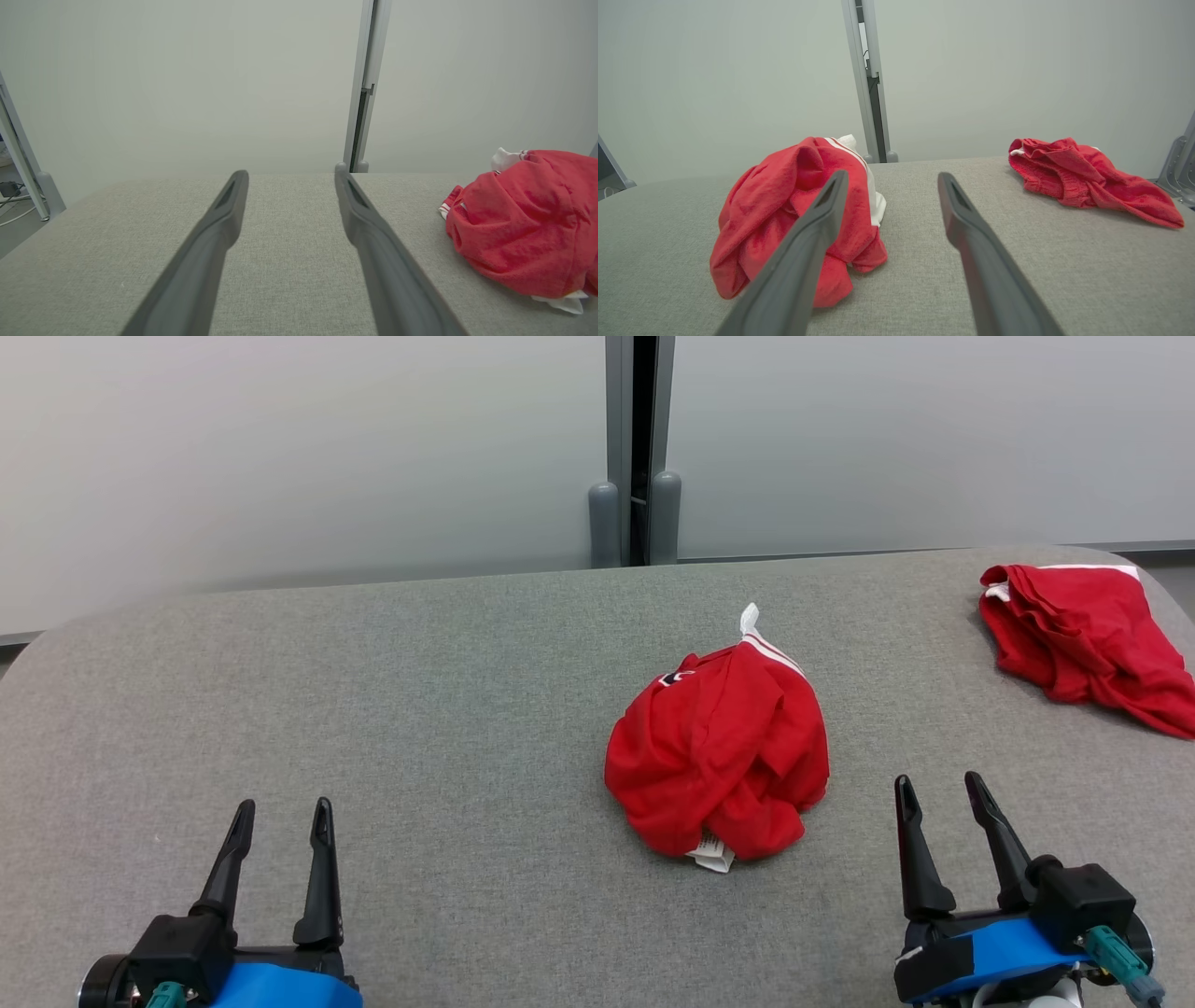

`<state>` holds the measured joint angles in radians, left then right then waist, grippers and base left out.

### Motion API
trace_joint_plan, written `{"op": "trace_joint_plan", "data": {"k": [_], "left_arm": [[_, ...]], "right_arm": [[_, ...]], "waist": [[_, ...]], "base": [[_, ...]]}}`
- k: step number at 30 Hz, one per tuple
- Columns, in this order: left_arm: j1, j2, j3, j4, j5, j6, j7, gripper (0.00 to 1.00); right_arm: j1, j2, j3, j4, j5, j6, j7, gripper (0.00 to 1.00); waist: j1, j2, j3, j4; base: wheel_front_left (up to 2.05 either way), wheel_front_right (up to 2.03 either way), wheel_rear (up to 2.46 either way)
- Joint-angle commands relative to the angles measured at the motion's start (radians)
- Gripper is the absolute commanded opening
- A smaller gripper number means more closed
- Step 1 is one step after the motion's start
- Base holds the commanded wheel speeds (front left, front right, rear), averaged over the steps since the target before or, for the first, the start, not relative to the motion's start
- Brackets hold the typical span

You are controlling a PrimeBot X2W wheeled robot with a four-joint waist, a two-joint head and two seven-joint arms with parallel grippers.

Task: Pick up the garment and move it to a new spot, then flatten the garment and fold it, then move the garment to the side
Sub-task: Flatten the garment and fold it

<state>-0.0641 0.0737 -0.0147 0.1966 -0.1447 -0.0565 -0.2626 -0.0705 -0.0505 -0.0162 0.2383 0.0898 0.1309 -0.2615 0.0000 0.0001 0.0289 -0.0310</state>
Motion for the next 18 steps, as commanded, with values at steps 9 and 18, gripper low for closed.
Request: {"op": "trace_joint_plan", "data": {"k": [9, 18], "left_arm": [[-0.01, -0.009, 0.016, -0.006, 0.017, -0.015, -0.003, 1.0], [-0.064, -0.017, 0.003, -0.018, 0.032, -0.028, -0.003, 1.0]], "right_arm": [[-0.061, -0.021, 0.002, -0.002, -0.02, 0.0, -0.005, 1.0], [-0.315, -0.099, 0.016, 0.124, -0.059, 0.0, 0.027, 1.0]], "waist": [[0.0, -0.0001, 0.013, 0.001], [0.0, -0.0001, 0.094, 0.029]], "base": [[0.0, 0.0, 0.0], [0.0, 0.0, 0.0]]}}
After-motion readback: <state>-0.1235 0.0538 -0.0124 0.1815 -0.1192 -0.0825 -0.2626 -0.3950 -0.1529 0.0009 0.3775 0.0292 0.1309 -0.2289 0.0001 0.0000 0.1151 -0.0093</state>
